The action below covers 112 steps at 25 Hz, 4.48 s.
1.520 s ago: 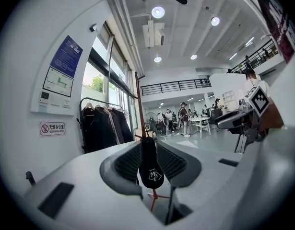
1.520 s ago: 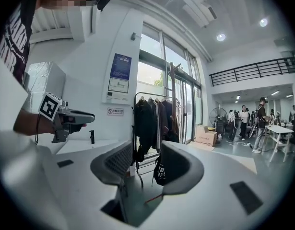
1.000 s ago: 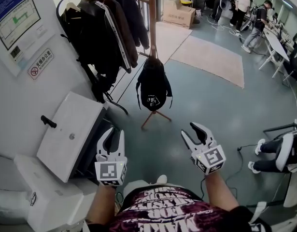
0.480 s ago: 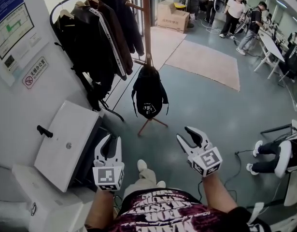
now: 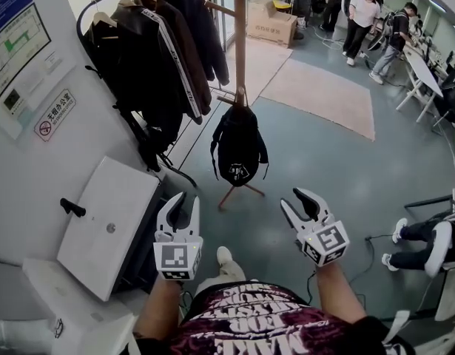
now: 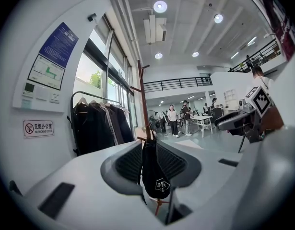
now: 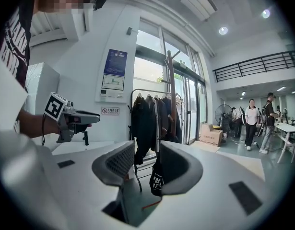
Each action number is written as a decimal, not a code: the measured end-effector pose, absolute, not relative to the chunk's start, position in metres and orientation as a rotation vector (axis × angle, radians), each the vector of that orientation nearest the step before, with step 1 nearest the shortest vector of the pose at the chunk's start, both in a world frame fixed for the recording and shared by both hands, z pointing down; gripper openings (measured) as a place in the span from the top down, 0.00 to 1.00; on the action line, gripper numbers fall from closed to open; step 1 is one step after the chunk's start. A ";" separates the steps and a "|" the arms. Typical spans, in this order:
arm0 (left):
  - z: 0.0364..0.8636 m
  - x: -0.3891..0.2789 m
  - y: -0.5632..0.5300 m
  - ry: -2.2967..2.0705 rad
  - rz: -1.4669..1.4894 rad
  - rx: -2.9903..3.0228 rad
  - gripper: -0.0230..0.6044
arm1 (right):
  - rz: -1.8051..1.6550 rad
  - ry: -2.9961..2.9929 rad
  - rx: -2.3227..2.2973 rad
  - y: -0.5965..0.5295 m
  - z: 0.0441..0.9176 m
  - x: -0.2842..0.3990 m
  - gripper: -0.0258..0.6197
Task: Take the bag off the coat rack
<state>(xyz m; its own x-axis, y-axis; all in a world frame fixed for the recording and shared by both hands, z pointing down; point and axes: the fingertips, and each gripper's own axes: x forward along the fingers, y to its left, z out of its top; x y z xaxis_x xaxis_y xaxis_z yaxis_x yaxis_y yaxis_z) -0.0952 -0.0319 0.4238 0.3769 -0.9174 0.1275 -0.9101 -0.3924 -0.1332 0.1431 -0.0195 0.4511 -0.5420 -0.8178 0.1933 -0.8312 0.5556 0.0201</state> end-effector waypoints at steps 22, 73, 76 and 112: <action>0.448 -0.103 -0.167 1.636 -0.331 -2.680 0.82 | 0.168 -2.545 1.422 -0.141 0.462 0.120 0.70; 0.460 -0.075 -0.314 1.554 -0.314 -2.766 0.82 | 0.261 -2.599 1.333 -0.314 0.490 0.101 0.70; 0.463 -0.063 -0.329 1.538 -0.322 -2.773 0.82 | 0.278 -2.598 1.317 -0.329 0.496 0.105 0.70; 0.554 0.051 -0.413 1.335 -0.620 -2.876 0.83 | 0.439 -2.575 1.163 -0.414 0.558 0.085 0.85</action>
<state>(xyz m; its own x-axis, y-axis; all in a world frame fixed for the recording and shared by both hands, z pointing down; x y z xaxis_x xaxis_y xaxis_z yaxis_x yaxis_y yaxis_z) 0.0510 -0.4131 0.5536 0.5857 -0.7171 0.3778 -0.7511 -0.6554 -0.0793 0.0853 -0.4139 0.5580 -0.6358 -0.6755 0.3734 -0.7611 0.6292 -0.1574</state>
